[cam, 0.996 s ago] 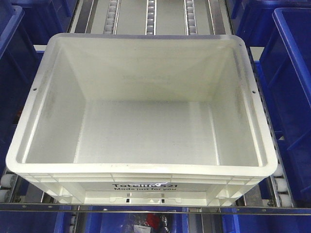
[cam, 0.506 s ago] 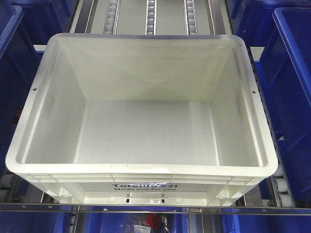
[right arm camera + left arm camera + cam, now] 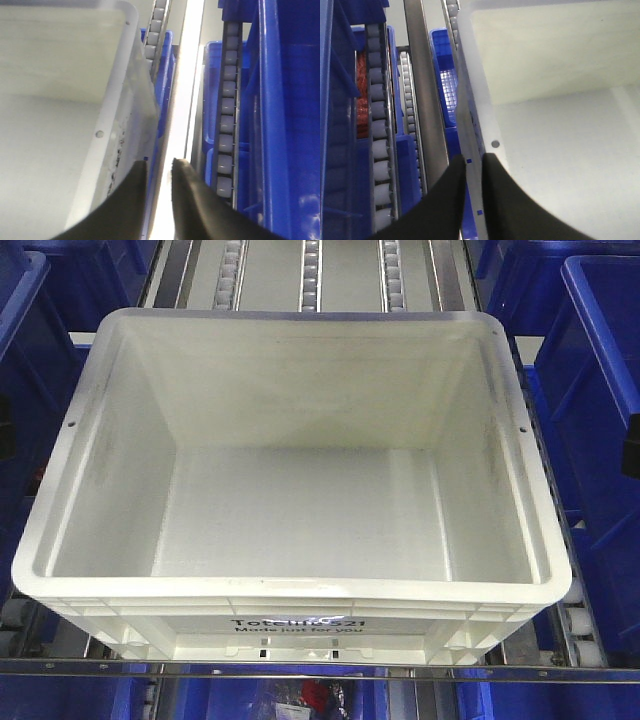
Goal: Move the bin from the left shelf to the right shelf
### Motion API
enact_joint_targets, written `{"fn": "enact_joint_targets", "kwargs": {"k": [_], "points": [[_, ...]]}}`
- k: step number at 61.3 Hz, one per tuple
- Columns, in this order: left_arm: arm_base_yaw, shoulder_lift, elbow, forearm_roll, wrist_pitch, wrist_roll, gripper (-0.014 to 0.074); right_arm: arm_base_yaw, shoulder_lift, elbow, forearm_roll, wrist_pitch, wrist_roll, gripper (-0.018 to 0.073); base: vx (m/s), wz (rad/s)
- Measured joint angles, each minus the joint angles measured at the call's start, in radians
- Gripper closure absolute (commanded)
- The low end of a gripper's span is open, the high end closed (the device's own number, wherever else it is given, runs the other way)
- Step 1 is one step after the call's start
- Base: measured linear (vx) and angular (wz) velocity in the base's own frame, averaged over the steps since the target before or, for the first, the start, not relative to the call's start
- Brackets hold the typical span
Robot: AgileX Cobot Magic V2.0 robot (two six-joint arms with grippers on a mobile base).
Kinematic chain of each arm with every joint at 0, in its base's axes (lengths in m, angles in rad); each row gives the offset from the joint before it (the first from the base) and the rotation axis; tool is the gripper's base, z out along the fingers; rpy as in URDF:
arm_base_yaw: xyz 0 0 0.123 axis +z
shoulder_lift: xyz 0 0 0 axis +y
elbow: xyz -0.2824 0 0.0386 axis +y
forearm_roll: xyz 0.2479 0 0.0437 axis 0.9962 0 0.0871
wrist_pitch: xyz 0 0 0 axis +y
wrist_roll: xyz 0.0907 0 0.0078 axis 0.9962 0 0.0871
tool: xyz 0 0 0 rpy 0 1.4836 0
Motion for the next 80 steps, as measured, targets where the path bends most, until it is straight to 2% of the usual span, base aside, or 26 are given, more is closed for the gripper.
{"fn": "enact_joint_targets", "kwargs": {"k": [7,12,17,22,29,40,51,60,80], "points": [[0.0,0.0,0.0,0.0,-0.003,0.01,0.0218,0.0,0.0,0.0,0.007,0.0,-0.003,-0.0029,0.0,0.0],[0.0,0.0,0.0,0.0,-0.003,0.012,0.0106,0.0,0.001,0.0,0.008,0.0,-0.003,-0.0173,0.0,0.0],[0.0,0.0,0.0,0.0,-0.003,0.013,0.0029,0.0,0.001,0.0,0.009,-0.001,-0.003,-0.0171,0.0,0.0],[0.0,0.0,0.0,0.0,-0.003,0.013,-0.0004,0.0,0.001,0.0,0.009,-0.001,-0.003,-0.0166,0.0,0.0],[0.0,0.0,0.0,0.0,-0.011,0.013,0.0006,0.0,0.001,-0.001,0.019,-0.013,-0.003,-0.0142,0.0,0.0],[0.0,0.0,0.0,-0.017,-0.022,0.013,0.0022,0.0,0.003,-0.001,0.099,-0.031,-0.014,-0.011,0.0,0.0],[0.0,0.016,-0.007,-0.045,-0.001,0.013,0.0022,0.0,0.059,-0.011,0.155,0.036,-0.031,-0.0106,0.0,0.0],[0.0,0.101,-0.06,-0.049,0.084,0.013,0.0022,0.0,0.156,-0.09,0.159,0.12,-0.052,-0.0099,0.0,0.0],[0.0,0.296,-0.187,-0.05,0.153,0.013,0.0022,0.0,0.353,-0.272,0.184,0.171,-0.063,-0.0089,0.0,0.0]]}}
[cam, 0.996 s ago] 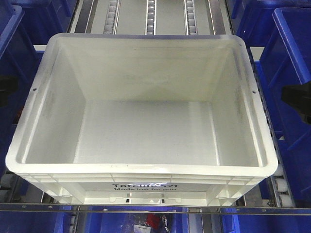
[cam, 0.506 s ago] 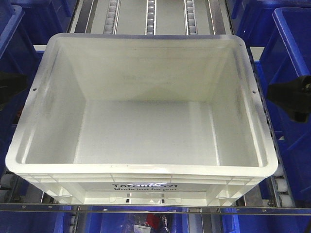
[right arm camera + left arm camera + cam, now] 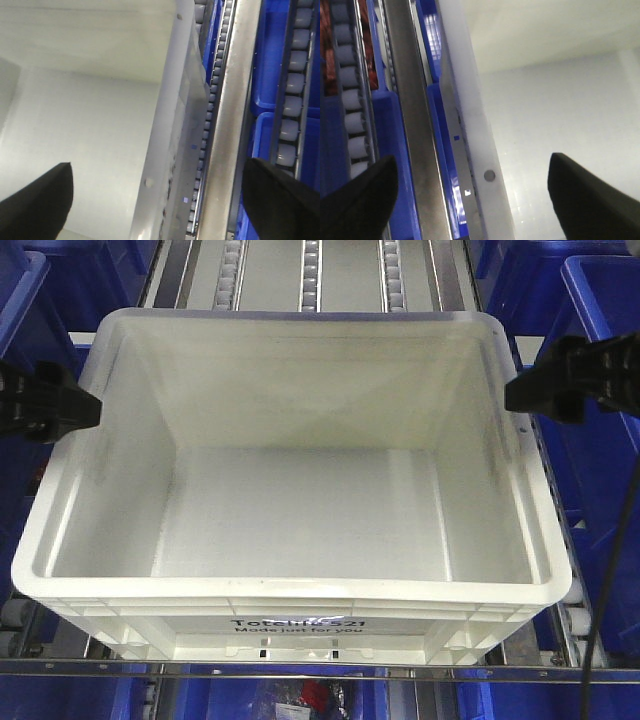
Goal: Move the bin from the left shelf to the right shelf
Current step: 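Lower both grippers onto the side rims of the white tote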
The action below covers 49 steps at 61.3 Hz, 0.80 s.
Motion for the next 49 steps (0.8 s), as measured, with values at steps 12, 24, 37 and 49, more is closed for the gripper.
{"fn": "enact_joint_targets", "kwargs": {"k": [12,24,37,49], "points": [[0.0,0.088,-0.012,-0.001,0.003,0.0,0.0022,0.001,0.07,-0.012,0.049,0.001,-0.045,-0.0073,0.0,0.0],[0.0,0.128,-0.012,-0.008,0.003,0.0,0.0022,0.003,0.153,-0.013,0.1,0.0,-0.081,-0.0057,0.0,-0.01],[0.0,0.131,-0.012,-0.021,-0.014,0.0,0.0022,0.0,0.217,-0.016,0.115,-0.011,-0.096,-0.0047,0.0,0.01],[0.0,0.131,-0.012,-0.025,-0.017,0.0,0.0022,0.0,0.244,-0.018,0.122,-0.022,-0.1,-0.0032,0.0,0.0]]}}
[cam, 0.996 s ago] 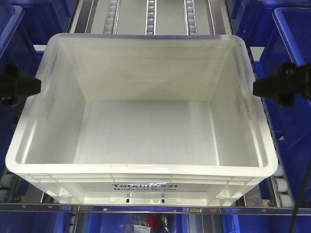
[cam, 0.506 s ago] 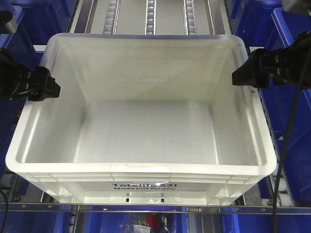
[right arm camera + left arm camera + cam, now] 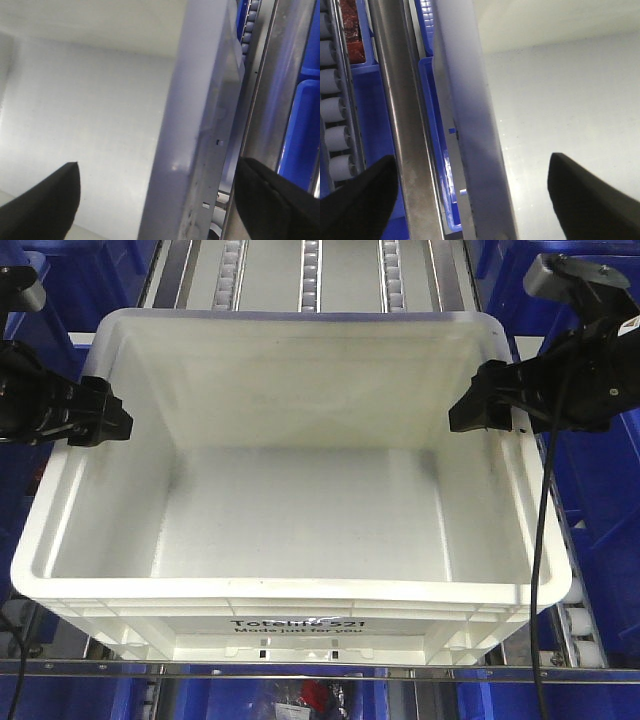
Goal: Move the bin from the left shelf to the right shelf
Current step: 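Lower both grippers onto the side rims of the white tote, then close both grippers on the tote's side rims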
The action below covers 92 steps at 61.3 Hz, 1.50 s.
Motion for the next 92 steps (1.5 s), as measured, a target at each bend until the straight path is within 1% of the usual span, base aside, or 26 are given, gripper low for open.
{"fn": "enact_joint_targets", "kwargs": {"k": [30,70,92], "points": [[0.0,0.033,0.0,0.0,0.007,0.0,0.0022,0.0,0.024,0.0,0.006,-0.006,-0.02,-0.003,0.0,0.0],[0.0,0.033,0.0,0.0,0.016,0.0,0.0022,0.0,0.059,0.0,0.007,-0.007,-0.025,-0.003,0.0,0.0],[0.0,0.033,0.0,0.0,0.03,0.0,0.0022,0.0,0.059,0.0,0.007,-0.007,-0.036,-0.0003,0.0,0.0]]}}
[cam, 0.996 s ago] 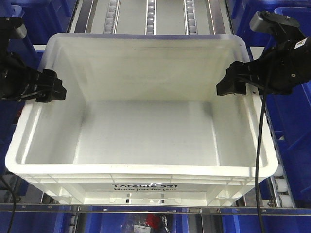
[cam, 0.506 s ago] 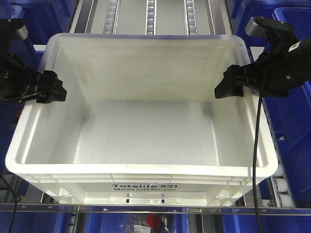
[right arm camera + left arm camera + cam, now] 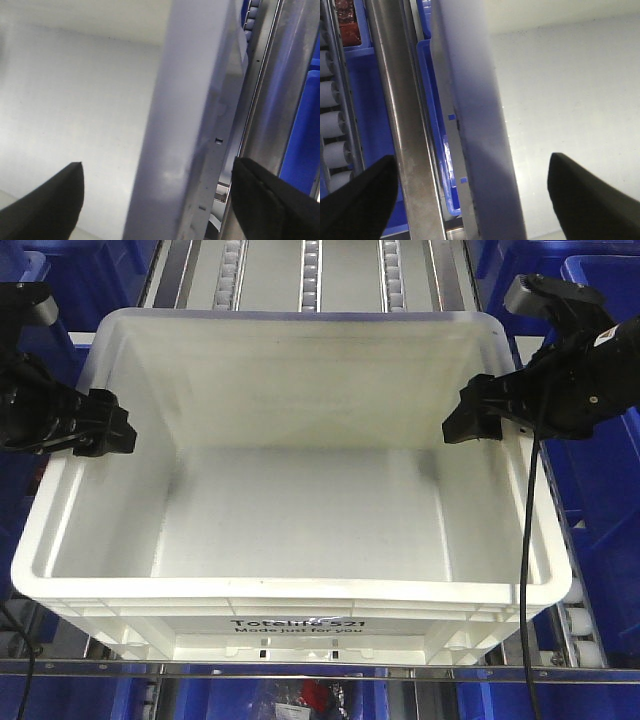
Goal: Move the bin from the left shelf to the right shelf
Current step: 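Close both grippers on the tote's side rims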
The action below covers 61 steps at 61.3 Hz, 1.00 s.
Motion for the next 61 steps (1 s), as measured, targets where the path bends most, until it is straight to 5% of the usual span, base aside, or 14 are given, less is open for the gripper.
{"fn": "enact_joint_targets", "kwargs": {"k": [16,34,61], "points": [[0.0,0.0,0.0,0.0,0.0,0.0,0.0077,0.0,0.0,0.0,0.0,0.0,-0.008,0.0074,0.0,0.0],[-0.004,0.0,0.0,-0.028,0.0,0.004,0.0608,0.0,0.0,0.0,0.002,-0.003,0.013,0.0537,0.0,0.0],[-0.004,-0.005,0.0,-0.027,-0.002,-0.004,0.0605,0.0,-0.003,0.0,0.006,-0.002,0.016,0.0564,0.0,0.0]]}}
